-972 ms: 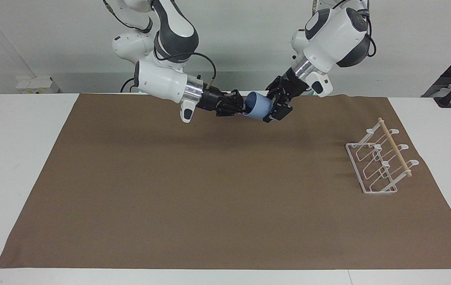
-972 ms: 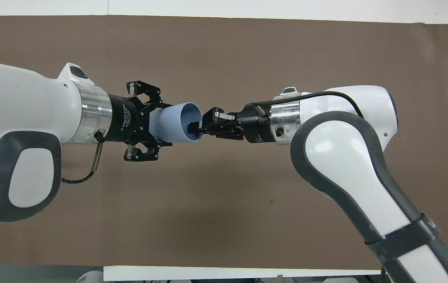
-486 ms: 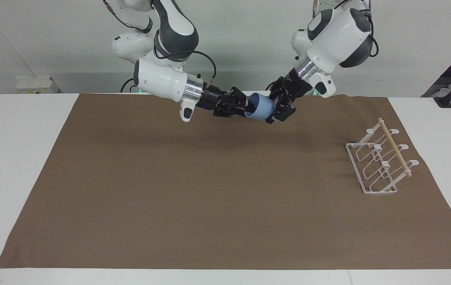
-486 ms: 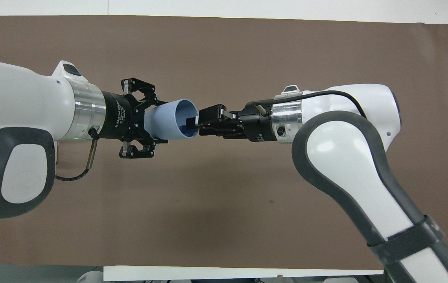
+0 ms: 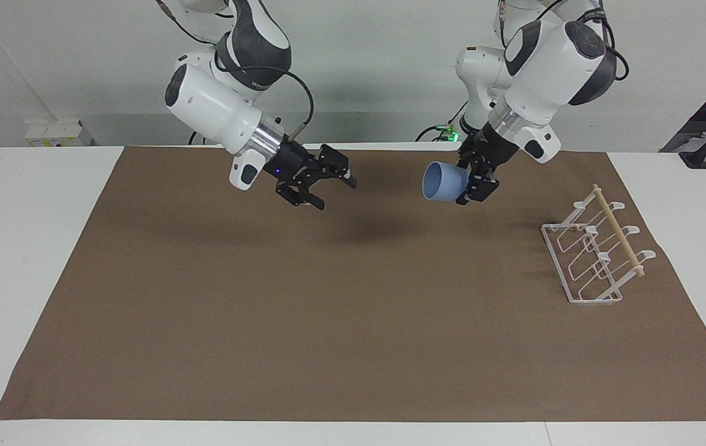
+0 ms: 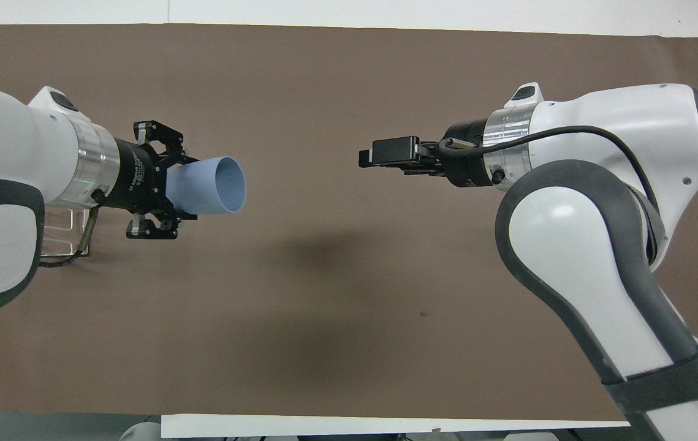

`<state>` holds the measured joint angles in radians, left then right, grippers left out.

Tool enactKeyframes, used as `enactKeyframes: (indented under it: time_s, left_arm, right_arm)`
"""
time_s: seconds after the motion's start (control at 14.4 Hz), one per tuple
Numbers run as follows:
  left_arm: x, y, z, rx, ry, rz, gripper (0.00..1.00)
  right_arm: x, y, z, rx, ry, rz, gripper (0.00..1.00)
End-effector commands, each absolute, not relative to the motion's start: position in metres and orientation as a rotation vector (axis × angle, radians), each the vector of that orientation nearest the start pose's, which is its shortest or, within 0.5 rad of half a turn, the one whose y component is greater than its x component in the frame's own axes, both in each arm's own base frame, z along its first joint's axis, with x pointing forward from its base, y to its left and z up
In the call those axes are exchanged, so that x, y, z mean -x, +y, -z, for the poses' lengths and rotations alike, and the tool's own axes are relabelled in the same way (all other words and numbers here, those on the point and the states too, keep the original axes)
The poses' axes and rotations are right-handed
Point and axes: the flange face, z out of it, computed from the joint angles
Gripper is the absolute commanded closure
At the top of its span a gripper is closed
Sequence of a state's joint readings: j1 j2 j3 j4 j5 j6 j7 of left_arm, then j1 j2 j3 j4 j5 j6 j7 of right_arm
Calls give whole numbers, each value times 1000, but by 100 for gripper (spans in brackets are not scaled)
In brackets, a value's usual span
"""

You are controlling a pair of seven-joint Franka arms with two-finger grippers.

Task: Hang cup on cup holder
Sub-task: 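Carry the cup with the left gripper while the right gripper retracts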

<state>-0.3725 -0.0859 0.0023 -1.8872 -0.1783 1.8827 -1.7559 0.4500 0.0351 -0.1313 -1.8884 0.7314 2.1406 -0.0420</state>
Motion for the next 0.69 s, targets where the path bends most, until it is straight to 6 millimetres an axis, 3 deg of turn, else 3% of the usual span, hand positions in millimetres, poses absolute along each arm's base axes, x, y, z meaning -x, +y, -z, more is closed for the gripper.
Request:
enactKeyframes:
  time_s: [0.0, 0.14, 0.35, 0.49, 0.62]
  left_arm:
    - [-514, -153, -546, 2442, -2049, 22, 71]
    - [-526, -117, -545, 2432, -1933, 205, 71]
    - [-538, -64, -550, 2417, -1563, 468, 71]
    - [-545, -51, -551, 2361, -1345, 611, 71]
    - [-558, -45, -536, 2290, -1184, 728, 71]
  right_arm:
    - [-560, 182, -510, 2632, -77, 180, 1]
    - [-562, 141, -526, 2661, -38, 189, 1]
    - [-561, 87, -542, 2828, -67, 136, 1]
    - [-562, 52, -558, 3016, -112, 74, 1]
    - [-565, 18, -577, 3159, -98, -16, 1]
